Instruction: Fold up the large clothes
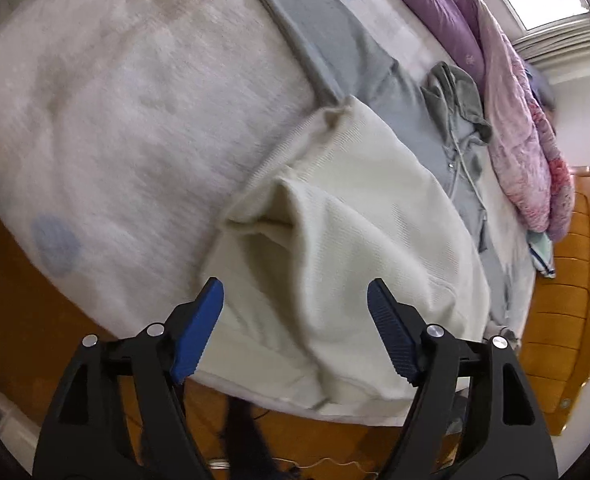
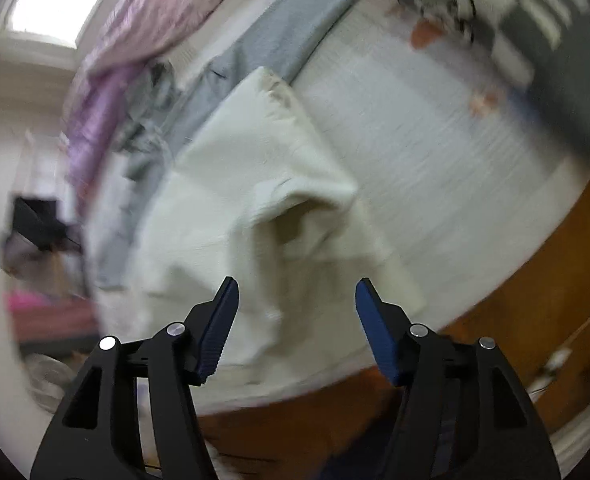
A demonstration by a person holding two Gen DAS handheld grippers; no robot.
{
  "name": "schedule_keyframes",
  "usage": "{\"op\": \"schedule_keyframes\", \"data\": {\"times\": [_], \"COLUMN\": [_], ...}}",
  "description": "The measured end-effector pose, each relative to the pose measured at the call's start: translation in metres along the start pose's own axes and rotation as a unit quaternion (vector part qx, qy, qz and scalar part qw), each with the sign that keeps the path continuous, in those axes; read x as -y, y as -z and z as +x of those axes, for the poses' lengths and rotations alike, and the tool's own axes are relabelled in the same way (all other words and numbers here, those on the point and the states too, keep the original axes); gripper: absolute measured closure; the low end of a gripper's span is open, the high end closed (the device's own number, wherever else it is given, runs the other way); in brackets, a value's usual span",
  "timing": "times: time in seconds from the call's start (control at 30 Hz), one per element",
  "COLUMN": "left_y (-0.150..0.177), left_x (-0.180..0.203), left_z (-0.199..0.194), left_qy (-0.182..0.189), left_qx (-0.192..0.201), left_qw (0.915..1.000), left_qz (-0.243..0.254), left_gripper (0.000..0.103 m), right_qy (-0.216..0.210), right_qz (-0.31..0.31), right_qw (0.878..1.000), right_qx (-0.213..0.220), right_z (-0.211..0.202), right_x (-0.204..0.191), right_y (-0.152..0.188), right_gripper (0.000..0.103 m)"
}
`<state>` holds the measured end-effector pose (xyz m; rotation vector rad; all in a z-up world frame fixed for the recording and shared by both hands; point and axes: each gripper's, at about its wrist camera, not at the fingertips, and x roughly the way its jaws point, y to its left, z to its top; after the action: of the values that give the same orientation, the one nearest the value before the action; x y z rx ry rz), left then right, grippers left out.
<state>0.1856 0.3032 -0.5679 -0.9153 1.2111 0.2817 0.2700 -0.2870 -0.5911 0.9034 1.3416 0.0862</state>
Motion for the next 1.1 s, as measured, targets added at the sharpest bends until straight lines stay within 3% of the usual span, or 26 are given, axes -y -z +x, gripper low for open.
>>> {"op": "schedule_keyframes", "data": {"times": [0.13, 0.2, 0.23, 0.27, 0.3, 0.33, 0.43, 0.53, 0.7, 0.77, 0.87, 0.9, 0.97, 1.0, 1.1], "left_y": [-0.002, -0.006, -0.007, -0.007, -0.007, -0.006, 0.003, 0.019, 0.041, 0.042, 0.042, 0.042, 0.043, 0.044, 0.043], "left_x": [0.022, 0.022, 0.021, 0.022, 0.023, 0.023, 0.025, 0.015, -0.012, -0.018, -0.007, -0.003, 0.0, -0.001, -0.014], "left_z": [0.04, 0.06, 0.065, 0.069, 0.07, 0.066, 0.04, 0.022, 0.055, 0.07, 0.081, 0.079, 0.068, 0.057, 0.03], "left_qy": [-0.022, -0.039, -0.034, -0.035, -0.043, -0.036, -0.03, -0.051, -0.085, -0.092, -0.106, -0.097, -0.078, -0.071, -0.05], "left_qx": [-0.011, -0.022, -0.02, -0.024, -0.03, -0.023, -0.005, -0.004, -0.051, -0.062, -0.064, -0.063, -0.06, -0.044, -0.017], "left_qw": [0.9995, 0.999, 0.9992, 0.9991, 0.9986, 0.9991, 0.9994, 0.998, 0.9944, 0.9935, 0.9911, 0.9916, 0.9929, 0.9944, 0.9972], "left_qz": [0.019, 0.001, 0.0, 0.004, 0.003, -0.001, 0.02, 0.037, 0.035, 0.022, 0.048, 0.058, 0.067, 0.065, 0.052], "left_gripper": [0.028, 0.033, 0.069, 0.085, 0.098, 0.099, 0.099, 0.099, 0.099, 0.099, 0.095, 0.087, 0.049, 0.024, 0.022], "right_qy": [-0.004, -0.003, -0.002, 0.011, 0.027, 0.03, 0.033, 0.034, 0.095, 0.098, 0.114, 0.126, 0.16, 0.173, 0.213], "right_qz": [0.012, 0.032, 0.035, 0.027, 0.014, 0.013, 0.004, -0.009, -0.003, 0.007, 0.009, -0.003, -0.031, -0.046, -0.099], "right_qw": [1.0, 0.999, 0.999, 1.0, 1.0, 0.999, 0.999, 0.999, 0.993, 0.992, 0.991, 0.989, 0.985, 0.982, 0.971], "right_qx": [0.004, 0.001, -0.003, 0.001, 0.003, 0.002, -0.021, -0.041, -0.07, -0.076, -0.076, -0.076, -0.064, -0.058, -0.043], "right_z": [0.032, 0.051, 0.057, 0.058, 0.058, 0.058, 0.045, 0.039, 0.081, 0.101, 0.101, 0.098, 0.078, 0.066, 0.039], "right_x": [-0.011, -0.007, -0.007, -0.008, -0.009, -0.008, -0.004, 0.004, 0.048, 0.062, 0.054, 0.046, 0.029, 0.02, -0.007], "right_y": [-0.013, -0.021, -0.024, -0.024, -0.025, -0.025, -0.016, -0.004, 0.002, -0.001, -0.004, -0.004, 0.0, 0.002, 0.013], "right_gripper": [0.045, 0.045, 0.049, 0.061, 0.09, 0.099, 0.099, 0.099, 0.098, 0.098, 0.092, 0.089, 0.066, 0.062, 0.059]}}
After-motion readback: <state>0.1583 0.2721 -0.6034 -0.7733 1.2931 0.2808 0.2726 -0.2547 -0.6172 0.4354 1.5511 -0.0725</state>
